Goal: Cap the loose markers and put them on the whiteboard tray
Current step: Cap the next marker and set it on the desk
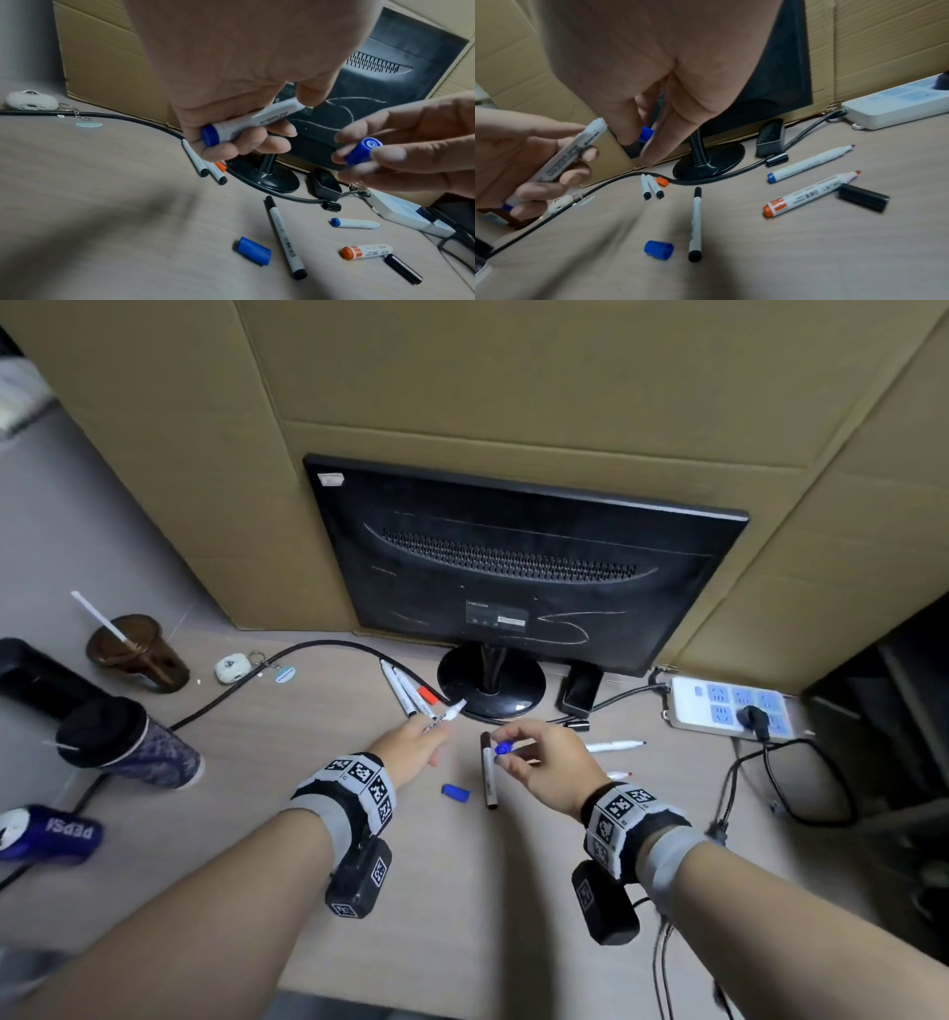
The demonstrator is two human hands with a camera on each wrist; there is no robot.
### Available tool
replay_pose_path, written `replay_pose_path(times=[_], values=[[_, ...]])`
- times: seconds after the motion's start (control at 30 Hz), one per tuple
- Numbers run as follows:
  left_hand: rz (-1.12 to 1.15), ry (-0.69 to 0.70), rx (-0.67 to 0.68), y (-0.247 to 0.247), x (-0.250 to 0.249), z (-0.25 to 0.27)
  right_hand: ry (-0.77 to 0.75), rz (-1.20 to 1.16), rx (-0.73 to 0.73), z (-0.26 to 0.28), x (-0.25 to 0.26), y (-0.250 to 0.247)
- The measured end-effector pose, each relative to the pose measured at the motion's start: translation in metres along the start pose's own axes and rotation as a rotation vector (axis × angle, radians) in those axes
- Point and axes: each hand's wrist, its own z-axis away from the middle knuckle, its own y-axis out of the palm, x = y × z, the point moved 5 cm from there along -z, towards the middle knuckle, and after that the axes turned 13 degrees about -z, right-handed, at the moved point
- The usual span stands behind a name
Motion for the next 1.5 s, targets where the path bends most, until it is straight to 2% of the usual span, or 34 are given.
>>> replay_pose_path(times=[0.17,0.3,0.43,0.5,0.67,0.8,1.5], values=[[-0.013,0.059,-0.017,0.004,-0.011,0.006,0.019,-0.029,-0.027,0.013,0.001,-0.013],[-0.042,0.132,0.029,0.008,-0.015,0.010,0.056,-0.170,-0.065,0.020,0.004,-0.017],[-0.154,0.202,0.033,0.009,-0.015,0.012,0.057,-0.184,-0.125,0.025,0.010,-0.025],[-0.183,0.233,0.032,0.008,-0.015,0.013,0.060,-0.267,-0.140,0.028,0.014,-0.027],[-0.158,0.267,0.022,0.006,-0.015,0.015,0.078,-0.432,-0.156,0.032,0.022,-0.028],[-0.163,0.278,0.020,0.005,-0.016,0.017,0.118,-0.477,-0.173,0.031,0.021,-0.025],[-0.122,0.352,0.036,-0.001,-0.019,0.024,0.125,-0.493,-0.046,0.026,0.027,-0.005]])
